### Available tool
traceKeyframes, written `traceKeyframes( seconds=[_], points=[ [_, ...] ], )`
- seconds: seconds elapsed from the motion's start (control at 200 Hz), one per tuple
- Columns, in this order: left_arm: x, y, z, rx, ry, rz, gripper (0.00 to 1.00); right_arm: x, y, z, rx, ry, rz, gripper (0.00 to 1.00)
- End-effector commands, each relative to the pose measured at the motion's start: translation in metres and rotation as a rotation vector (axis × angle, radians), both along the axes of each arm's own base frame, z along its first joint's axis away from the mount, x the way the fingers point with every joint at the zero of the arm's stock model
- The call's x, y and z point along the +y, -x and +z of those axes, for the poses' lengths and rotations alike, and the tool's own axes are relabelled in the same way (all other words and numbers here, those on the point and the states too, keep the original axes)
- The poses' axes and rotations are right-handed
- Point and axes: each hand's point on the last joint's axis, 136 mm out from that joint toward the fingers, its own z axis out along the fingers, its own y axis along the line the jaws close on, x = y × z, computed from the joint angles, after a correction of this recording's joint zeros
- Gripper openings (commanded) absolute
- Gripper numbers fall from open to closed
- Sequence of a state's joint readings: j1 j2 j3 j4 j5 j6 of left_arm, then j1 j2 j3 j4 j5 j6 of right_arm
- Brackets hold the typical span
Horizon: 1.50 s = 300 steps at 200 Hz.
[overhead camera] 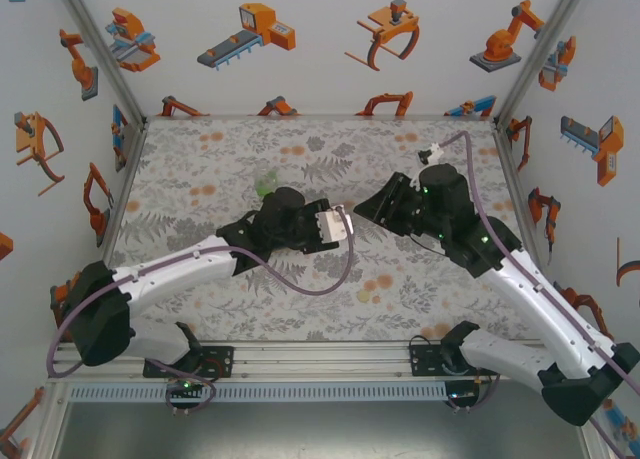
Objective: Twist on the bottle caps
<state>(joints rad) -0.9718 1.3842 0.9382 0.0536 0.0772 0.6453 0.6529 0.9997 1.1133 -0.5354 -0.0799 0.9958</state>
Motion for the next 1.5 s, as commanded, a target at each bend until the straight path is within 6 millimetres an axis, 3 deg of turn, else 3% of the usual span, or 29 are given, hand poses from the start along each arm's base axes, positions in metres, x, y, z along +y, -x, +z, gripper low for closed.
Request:
traceKeyframes(
  seconds=[0.0,0.205,0.28,0.35,0.391,0.496,0.631,0.821,1.071,1.337,1.497],
  points=[
    [-0.039,0.003,0.079,-0.205,0.228,-0.053,0.0,0.019,0.013,-0.007,0.125,-0.086,0.037,0.0],
    [-0.048,0.006,0.074,-0.185,0.225,-0.09,0.0,0.003,0.012,-0.003,0.08,-0.058,-0.023,0.0],
    [-0.051,0.01,0.07,-0.168,0.213,-0.117,0.0,-0.005,0.012,0.0,0.053,-0.027,-0.041,0.16],
    [-0.053,0.014,0.066,-0.146,0.2,-0.145,0.0,-0.01,0.011,0.004,0.023,-0.004,-0.045,0.41],
    [-0.054,0.017,0.062,-0.13,0.188,-0.163,0.0,-0.012,0.011,0.007,0.007,0.007,-0.04,0.51],
    [-0.052,0.025,0.057,-0.081,0.158,-0.206,0.0,-0.017,0.013,0.017,-0.034,0.041,-0.021,0.63],
    [-0.042,0.034,0.051,0.046,0.129,-0.276,0.0,-0.025,0.02,0.033,-0.11,0.095,0.018,0.66],
    [-0.011,0.047,0.041,0.295,0.064,-0.364,0.0,-0.034,0.032,0.065,-0.299,0.181,0.098,0.67],
    [0.029,0.089,0.044,0.527,-0.037,-0.481,0.0,-0.008,0.068,0.105,-0.733,0.267,0.449,0.64],
    [0.06,0.131,0.048,0.7,-0.137,-0.578,0.0,0.032,0.123,0.104,-1.012,0.23,0.938,0.6],
    [0.064,0.139,0.039,0.768,-0.17,-0.614,0.0,0.042,0.149,0.1,-1.143,0.173,1.14,0.61]
  ],
)
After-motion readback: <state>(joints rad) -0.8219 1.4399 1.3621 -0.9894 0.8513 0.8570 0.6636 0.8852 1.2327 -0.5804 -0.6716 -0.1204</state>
